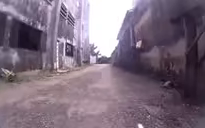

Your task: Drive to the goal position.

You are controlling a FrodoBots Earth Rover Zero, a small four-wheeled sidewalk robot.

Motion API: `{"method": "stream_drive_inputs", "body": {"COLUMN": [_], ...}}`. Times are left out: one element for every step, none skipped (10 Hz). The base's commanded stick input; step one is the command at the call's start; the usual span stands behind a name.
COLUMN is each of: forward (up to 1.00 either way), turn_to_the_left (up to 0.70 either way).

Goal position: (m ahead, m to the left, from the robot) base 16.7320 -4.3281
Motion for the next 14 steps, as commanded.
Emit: {"method": "stream_drive_inputs", "body": {"forward": [0.50, 0.50, 0.50, 0.50, 0.50, 0.50, 0.50, 0.50, 0.50, 0.50, 0.50, 0.50, 0.50, 0.50], "turn_to_the_left": [0.00, 0.00, 0.00, 0.00, 0.00, 0.00, 0.00, 0.00, 0.00, 0.00, 0.00, 0.00, 0.00, 0.00]}}
